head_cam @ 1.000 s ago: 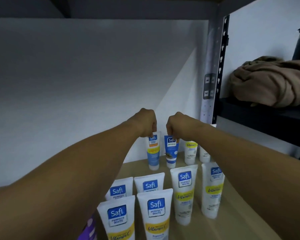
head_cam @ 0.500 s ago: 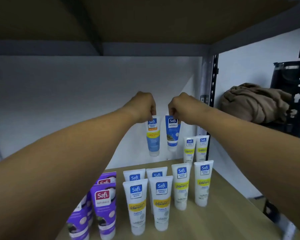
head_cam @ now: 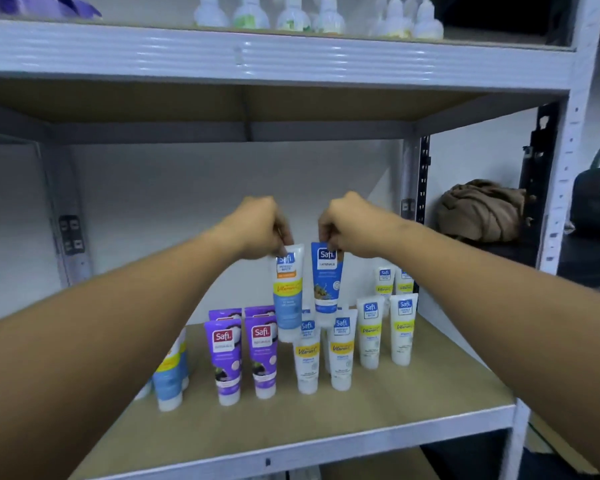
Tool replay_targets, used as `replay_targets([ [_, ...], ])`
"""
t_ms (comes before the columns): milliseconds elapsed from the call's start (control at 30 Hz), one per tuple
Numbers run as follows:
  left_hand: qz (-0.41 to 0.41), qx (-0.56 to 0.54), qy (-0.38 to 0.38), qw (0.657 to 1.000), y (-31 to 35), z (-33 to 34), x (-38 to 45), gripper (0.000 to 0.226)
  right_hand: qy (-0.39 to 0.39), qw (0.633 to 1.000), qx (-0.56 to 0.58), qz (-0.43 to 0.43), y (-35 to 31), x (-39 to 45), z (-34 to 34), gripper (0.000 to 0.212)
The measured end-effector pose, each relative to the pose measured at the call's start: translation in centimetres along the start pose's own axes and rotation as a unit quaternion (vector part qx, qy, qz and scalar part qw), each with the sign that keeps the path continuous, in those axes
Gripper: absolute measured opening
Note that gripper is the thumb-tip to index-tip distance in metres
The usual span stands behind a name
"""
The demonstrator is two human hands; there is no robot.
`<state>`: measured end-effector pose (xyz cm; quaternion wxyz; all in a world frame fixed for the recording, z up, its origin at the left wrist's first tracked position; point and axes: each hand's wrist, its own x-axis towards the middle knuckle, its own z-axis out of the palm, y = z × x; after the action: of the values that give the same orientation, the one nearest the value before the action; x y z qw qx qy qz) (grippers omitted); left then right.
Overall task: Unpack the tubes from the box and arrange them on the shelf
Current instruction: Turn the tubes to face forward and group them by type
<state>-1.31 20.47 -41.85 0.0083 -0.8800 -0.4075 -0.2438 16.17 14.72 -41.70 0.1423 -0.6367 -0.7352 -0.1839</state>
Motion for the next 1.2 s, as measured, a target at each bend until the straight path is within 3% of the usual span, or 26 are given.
replay_targets([
  [533,-0.043,-0.099,-0.059,0.992,-5.2,8.0,-8.8,0.013,-0.082,0.992,0.097,0.011,-4.6,-5.5,11.6,0.012],
  [800,-0.065,-0.186,-0.031,0.980,-6.9,9.6,-9.7,0.011,-0.069,0.978,0.197,0.029,-3.6,-6.1,13.4,0.010],
  [900,-0.100,-0.281,-0.004,0.955,-8.2,11.0,-10.6,0.013,-0.044,0.955,0.287,0.059,-3.3,-7.0,14.2,0.008],
  [1033,-0.155,-0.445,0.040,0.881,-8.6,14.4,-13.1,0.027,0.004,0.898,0.423,0.119,-3.0,-8.9,16.7,0.018],
  [1200,-0.167,-0.464,0.042,0.869,-8.9,19.5,-16.1,0.046,0.007,0.840,0.520,0.155,-3.7,-11.7,21.0,0.035],
])
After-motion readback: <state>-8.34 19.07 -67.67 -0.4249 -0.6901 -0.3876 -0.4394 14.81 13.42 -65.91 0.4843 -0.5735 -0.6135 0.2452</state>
